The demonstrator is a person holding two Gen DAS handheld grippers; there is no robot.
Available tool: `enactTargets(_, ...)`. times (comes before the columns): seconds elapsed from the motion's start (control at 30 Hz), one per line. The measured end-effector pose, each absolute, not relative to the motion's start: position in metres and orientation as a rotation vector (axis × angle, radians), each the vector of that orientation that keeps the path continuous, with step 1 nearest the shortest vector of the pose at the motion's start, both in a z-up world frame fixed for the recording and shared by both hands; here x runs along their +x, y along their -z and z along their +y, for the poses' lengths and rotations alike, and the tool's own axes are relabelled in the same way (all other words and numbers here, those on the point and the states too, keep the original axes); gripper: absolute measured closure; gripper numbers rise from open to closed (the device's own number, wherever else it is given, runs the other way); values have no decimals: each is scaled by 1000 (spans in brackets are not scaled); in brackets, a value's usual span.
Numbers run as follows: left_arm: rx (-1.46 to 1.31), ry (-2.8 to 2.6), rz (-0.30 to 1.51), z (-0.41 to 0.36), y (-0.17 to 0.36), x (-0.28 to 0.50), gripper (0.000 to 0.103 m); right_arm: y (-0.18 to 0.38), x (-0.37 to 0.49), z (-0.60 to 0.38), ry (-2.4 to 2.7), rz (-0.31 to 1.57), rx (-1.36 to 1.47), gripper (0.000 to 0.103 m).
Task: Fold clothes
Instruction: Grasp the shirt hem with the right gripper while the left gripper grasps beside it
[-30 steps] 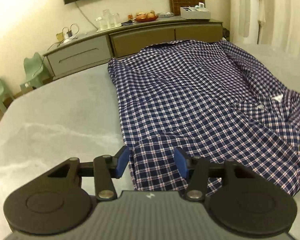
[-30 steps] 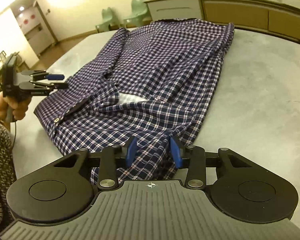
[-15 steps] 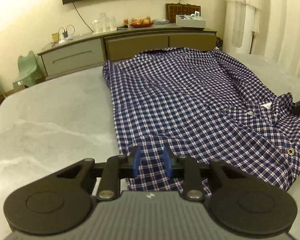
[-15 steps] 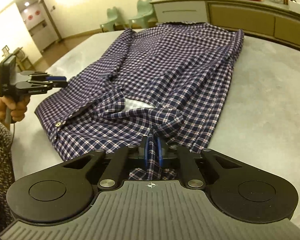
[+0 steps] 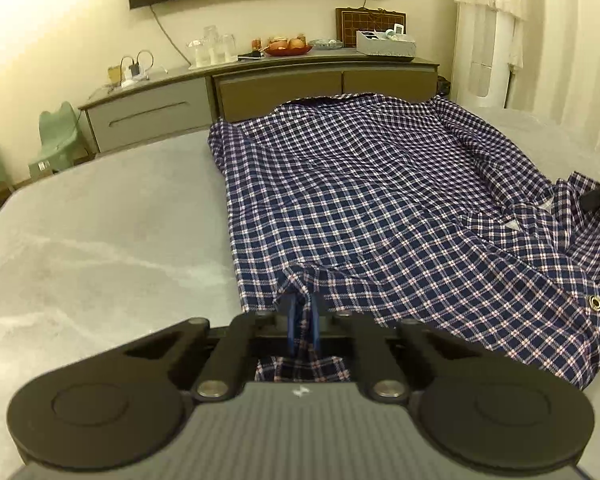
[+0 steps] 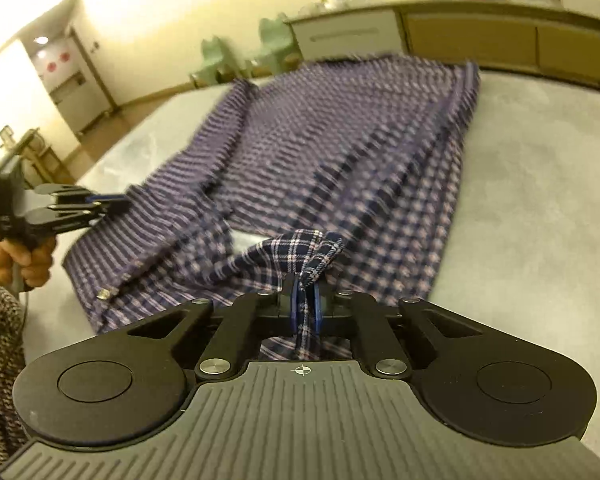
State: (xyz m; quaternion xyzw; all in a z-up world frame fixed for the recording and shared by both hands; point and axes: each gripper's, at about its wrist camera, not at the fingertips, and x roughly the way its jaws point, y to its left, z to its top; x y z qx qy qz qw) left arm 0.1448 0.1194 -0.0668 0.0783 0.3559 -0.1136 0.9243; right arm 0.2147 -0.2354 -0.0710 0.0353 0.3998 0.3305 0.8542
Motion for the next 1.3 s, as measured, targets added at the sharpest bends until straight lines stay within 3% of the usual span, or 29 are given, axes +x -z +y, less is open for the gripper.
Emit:
enactTargets(0.07,137,218,734,124,68,146,82,72,214,-232,-695,845,67,93)
enactTargets(0.1,126,208,737,126,68,147,78,75,216,-232,-692,858,71,89)
enactTargets(0.17,104,188,742,130,68,149,55,82,218,-232,-670,879,74,79)
enactTargets(0.2,97,170,745,132,68,151,53,85,220,-231,-659,890,75,75)
enactTargets(0.23,86,165,748,133,68,152,54,87,220,-230,-654,892,73,68)
enactTargets(0.27,73,180,754,134,69,154,58,88,221,-229,-650,894,71,67)
enactTargets(0.3,70,201,754,133,69,154,66,89,221,-227,-645,896,69,67)
enactTargets(0.33,68,222,753,132,69,154,82,90,221,-227,-643,896,71,67)
enactTargets(0.37,92,230,743,128,68,153,89,90,222,-226,-642,898,71,68)
enactTargets(0.4,116,229,732,124,68,151,91,91,222,-225,-642,900,70,71)
enactTargets(0.43,139,227,721,120,67,150,92,90,223,-224,-645,899,64,84)
enactTargets(0.5,196,210,699,115,66,147,92,88,222,-221,-647,893,47,89)
enactTargets(0.63,269,204,672,107,68,142,78,88,221,-219,-648,889,19,89)
enactTargets(0.67,285,203,669,105,69,140,73,89,221,-220,-646,891,17,85)
enactTargets(0.77,313,193,653,102,71,138,71,91,221,-222,-641,889,15,76)
enactTargets(0.93,267,226,691,108,73,146,67,91,221,-221,-646,887,13,74)
enactTargets(1.03,281,241,695,106,77,148,67,92,222,-222,-647,885,17,74)
enactTargets(1.1,300,246,688,105,80,148,72,92,223,-222,-646,883,21,74)
enactTargets(1.17,320,251,681,103,80,147,92,92,223,-222,-646,881,21,74)
enactTargets(1.3,390,239,658,96,80,143,89,90,221,-222,-640,878,8,79)
